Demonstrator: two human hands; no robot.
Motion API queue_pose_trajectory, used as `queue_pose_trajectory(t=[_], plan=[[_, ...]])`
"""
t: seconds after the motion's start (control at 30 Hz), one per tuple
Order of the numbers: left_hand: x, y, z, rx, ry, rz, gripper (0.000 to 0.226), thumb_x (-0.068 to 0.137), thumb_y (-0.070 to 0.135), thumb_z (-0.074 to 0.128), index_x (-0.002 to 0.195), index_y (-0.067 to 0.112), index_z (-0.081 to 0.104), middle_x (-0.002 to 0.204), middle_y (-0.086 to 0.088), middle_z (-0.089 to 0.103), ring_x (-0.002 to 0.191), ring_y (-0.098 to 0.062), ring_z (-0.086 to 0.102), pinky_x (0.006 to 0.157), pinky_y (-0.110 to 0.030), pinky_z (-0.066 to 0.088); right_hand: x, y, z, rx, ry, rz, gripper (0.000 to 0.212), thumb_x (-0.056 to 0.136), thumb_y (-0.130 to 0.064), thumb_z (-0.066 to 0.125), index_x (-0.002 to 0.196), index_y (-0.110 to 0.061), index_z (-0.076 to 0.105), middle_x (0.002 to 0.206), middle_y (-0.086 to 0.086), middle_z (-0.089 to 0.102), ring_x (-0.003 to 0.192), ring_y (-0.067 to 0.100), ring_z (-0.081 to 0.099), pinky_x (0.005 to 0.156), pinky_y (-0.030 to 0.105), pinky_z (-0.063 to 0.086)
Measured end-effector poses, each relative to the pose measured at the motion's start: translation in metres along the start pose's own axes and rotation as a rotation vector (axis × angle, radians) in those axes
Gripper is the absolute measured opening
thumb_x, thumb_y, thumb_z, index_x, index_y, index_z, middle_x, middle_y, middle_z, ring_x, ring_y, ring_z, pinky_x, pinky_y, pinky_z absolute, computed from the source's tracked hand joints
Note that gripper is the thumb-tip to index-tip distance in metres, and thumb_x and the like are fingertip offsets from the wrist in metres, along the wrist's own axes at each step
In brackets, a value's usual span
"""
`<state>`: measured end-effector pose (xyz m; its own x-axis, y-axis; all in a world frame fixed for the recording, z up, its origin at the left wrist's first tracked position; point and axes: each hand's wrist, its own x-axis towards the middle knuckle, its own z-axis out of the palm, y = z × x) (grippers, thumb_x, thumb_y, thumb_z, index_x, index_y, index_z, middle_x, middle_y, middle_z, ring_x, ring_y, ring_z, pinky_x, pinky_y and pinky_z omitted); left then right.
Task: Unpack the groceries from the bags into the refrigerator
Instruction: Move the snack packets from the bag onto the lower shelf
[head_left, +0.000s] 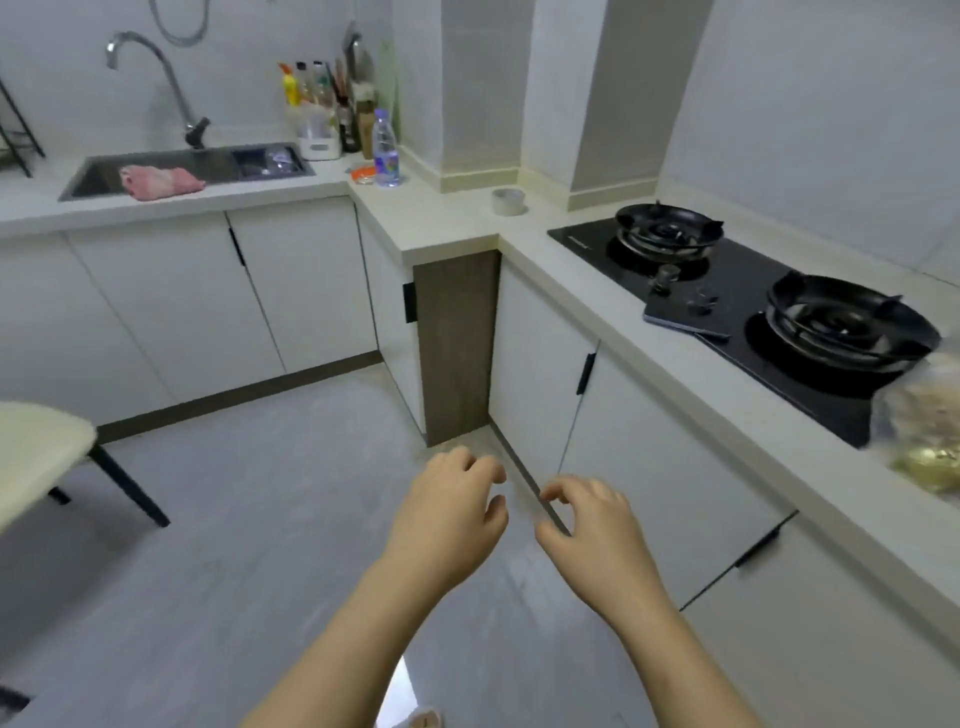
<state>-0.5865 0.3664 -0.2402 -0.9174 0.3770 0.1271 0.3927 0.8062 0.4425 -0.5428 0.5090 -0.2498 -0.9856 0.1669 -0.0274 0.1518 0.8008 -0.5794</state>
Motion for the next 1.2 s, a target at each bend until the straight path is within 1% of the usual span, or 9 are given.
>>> queue_pose_trajectory(t=[0.17, 0.37, 0.43, 0.53, 0.67, 0.83, 0.93, 1.1, 1.2], plan=[[0.057, 0.037, 0.033, -0.024, -0.103, 0.222, 0.027, 0.095, 0.032, 0.044, 0.121, 0.024, 0.051, 0.118, 0.006, 0.049, 0.11, -0.011, 0.044, 0.088, -0.024, 0.044, 0.013, 0.047, -0.03, 0.001, 0.159, 0.182, 0.026, 0.091, -0.027, 0.05, 0.116, -0.028, 0.053, 0.121, -0.009, 0.049, 0.116, 0.011, 0.039, 0.098, 0.026, 0.036], [0.131, 0.073, 0.058, -0.058, -0.206, 0.467, 0.03, 0.096, 0.032, 0.042, 0.124, 0.024, 0.049, 0.116, 0.006, 0.048, 0.105, -0.011, 0.045, 0.078, -0.018, 0.036, 0.046, 0.085, -0.058, 0.021, 0.316, 0.379, 0.025, 0.091, -0.028, 0.05, 0.116, -0.028, 0.054, 0.123, -0.01, 0.049, 0.118, 0.01, 0.039, 0.097, 0.024, 0.035], [0.153, 0.084, 0.066, -0.069, -0.229, 0.524, 0.031, 0.096, 0.031, 0.042, 0.125, 0.023, 0.049, 0.118, 0.004, 0.048, 0.107, -0.012, 0.045, 0.08, -0.018, 0.035, 0.055, 0.095, -0.065, 0.029, 0.353, 0.448, 0.025, 0.09, -0.028, 0.051, 0.115, -0.028, 0.054, 0.123, -0.01, 0.05, 0.119, 0.01, 0.039, 0.098, 0.025, 0.035], [0.18, 0.101, 0.078, -0.098, -0.28, 0.6, 0.031, 0.096, 0.031, 0.042, 0.126, 0.022, 0.049, 0.121, 0.004, 0.049, 0.11, -0.013, 0.044, 0.086, -0.022, 0.039, 0.063, 0.11, -0.074, 0.03, 0.402, 0.544, 0.026, 0.09, -0.028, 0.051, 0.116, -0.028, 0.054, 0.123, -0.008, 0.051, 0.12, 0.011, 0.04, 0.1, 0.028, 0.036], [0.2, 0.129, 0.097, -0.118, -0.33, 0.7, 0.03, 0.096, 0.03, 0.043, 0.124, 0.022, 0.051, 0.12, 0.004, 0.05, 0.111, -0.013, 0.045, 0.083, -0.022, 0.041, 0.062, 0.127, -0.082, 0.04, 0.457, 0.658, 0.026, 0.09, -0.026, 0.051, 0.115, -0.026, 0.055, 0.121, -0.007, 0.051, 0.117, 0.012, 0.042, 0.099, 0.028, 0.037], [0.207, 0.165, 0.123, -0.123, -0.401, 0.833, 0.03, 0.095, 0.031, 0.044, 0.122, 0.024, 0.053, 0.118, 0.005, 0.05, 0.107, -0.013, 0.047, 0.082, -0.021, 0.041, 0.045, 0.151, -0.096, 0.049, 0.563, 0.744, 0.022, 0.087, -0.021, 0.054, 0.109, -0.022, 0.058, 0.111, -0.005, 0.054, 0.11, 0.014, 0.048, 0.092, 0.026, 0.04], [0.212, 0.195, 0.137, -0.15, -0.426, 0.873, 0.028, 0.095, 0.029, 0.044, 0.121, 0.024, 0.053, 0.117, 0.005, 0.049, 0.108, -0.014, 0.045, 0.082, -0.023, 0.042, 0.033, 0.17, -0.113, 0.038, 0.623, 0.782, 0.023, 0.087, -0.018, 0.055, 0.109, -0.021, 0.059, 0.112, -0.004, 0.054, 0.11, 0.015, 0.046, 0.092, 0.025, 0.037], [0.221, 0.255, 0.163, -0.179, -0.423, 0.933, 0.028, 0.094, 0.028, 0.046, 0.12, 0.023, 0.054, 0.117, 0.004, 0.049, 0.11, -0.014, 0.046, 0.087, -0.025, 0.042, 0.023, 0.218, -0.151, 0.049, 0.714, 0.819, 0.023, 0.086, -0.02, 0.058, 0.109, -0.022, 0.059, 0.111, -0.005, 0.055, 0.108, 0.016, 0.047, 0.09, 0.026, 0.037], [0.229, 0.294, 0.182, -0.187, -0.41, 0.939, 0.028, 0.093, 0.027, 0.048, 0.119, 0.021, 0.056, 0.115, 0.003, 0.051, 0.109, -0.016, 0.047, 0.086, -0.025, 0.042, 0.021, 0.252, -0.179, 0.044, 0.731, 0.822, 0.024, 0.085, -0.019, 0.059, 0.108, -0.021, 0.06, 0.11, -0.005, 0.054, 0.107, 0.017, 0.048, 0.091, 0.028, 0.038]])
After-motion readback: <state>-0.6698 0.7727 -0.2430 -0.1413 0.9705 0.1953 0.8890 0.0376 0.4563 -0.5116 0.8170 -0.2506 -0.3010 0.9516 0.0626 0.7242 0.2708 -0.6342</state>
